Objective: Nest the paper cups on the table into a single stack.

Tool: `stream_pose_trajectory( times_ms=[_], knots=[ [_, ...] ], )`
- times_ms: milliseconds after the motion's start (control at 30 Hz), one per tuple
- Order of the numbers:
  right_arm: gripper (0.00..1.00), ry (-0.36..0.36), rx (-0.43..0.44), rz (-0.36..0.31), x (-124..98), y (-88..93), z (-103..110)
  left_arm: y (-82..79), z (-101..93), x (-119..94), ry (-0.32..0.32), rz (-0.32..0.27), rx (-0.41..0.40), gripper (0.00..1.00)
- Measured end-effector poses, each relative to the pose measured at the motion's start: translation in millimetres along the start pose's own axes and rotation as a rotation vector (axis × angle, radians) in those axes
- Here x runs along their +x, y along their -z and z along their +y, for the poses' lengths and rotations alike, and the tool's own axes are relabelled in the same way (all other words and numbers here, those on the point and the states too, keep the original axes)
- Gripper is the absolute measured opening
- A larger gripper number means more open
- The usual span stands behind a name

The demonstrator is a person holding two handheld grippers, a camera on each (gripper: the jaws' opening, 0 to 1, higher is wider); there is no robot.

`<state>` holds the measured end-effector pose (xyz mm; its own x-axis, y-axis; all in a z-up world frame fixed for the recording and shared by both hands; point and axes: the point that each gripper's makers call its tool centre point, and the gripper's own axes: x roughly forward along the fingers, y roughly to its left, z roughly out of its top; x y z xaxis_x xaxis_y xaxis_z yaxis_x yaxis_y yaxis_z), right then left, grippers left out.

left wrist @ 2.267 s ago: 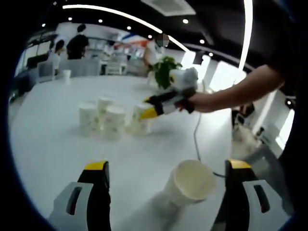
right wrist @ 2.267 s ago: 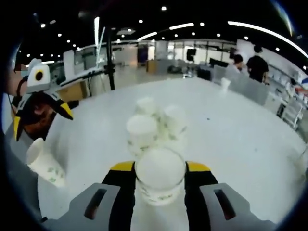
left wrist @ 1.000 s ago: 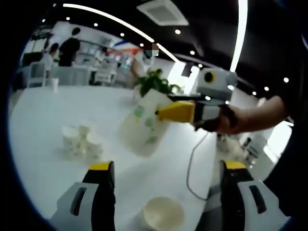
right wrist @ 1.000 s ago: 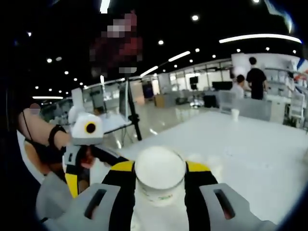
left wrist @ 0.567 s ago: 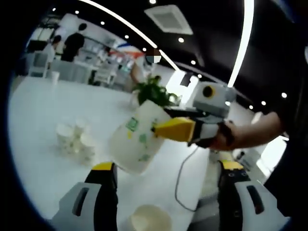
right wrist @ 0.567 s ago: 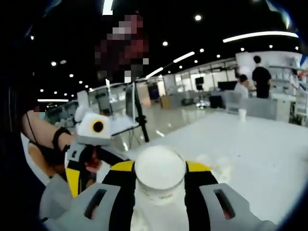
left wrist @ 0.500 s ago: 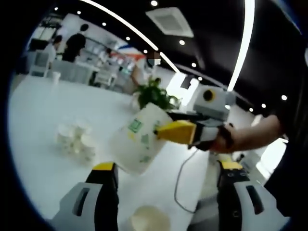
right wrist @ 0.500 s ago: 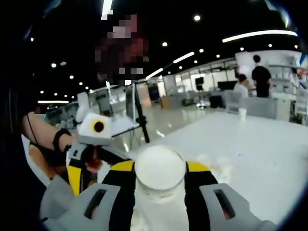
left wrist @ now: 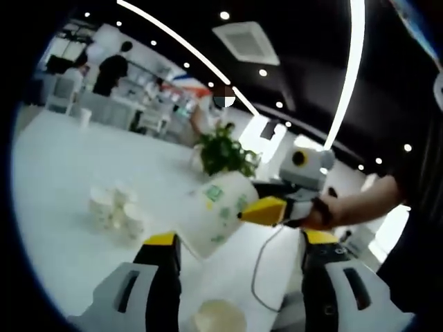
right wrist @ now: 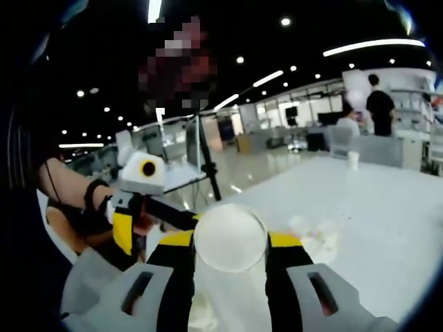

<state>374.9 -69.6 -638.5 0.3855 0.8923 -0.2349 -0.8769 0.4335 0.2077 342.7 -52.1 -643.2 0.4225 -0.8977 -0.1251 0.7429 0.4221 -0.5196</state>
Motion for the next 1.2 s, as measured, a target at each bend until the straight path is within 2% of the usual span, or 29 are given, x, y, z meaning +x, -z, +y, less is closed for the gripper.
stream_pose_trajectory(
  times_ms=[467, 667, 933, 1200],
  knots=[
    [0.36, -0.040, -0.030, 0.034, -4.6, 8.9, 8.3, -9.7, -0.9, -8.2, 0.008, -0.006, -0.020, 0.52],
    [0.36, -0.054, -0.057, 0.045, -8.5, 12.1, 11.7, -12.7, -2.0, -10.2, 0.017, -0.010, -0.047, 0.42],
    [0.36, -0.062, -0.078, 0.066, -10.2, 17.7, 15.3, -15.9, -1.0, -12.5, 0.015, -0.014, -0.028, 0.28],
    [0.36, -0.071, -0.082, 0.071, -11.1, 22.1, 18.9, -13.7, 1.0, -15.2, 0.005, 0.009, -0.013, 0.18]
  ],
)
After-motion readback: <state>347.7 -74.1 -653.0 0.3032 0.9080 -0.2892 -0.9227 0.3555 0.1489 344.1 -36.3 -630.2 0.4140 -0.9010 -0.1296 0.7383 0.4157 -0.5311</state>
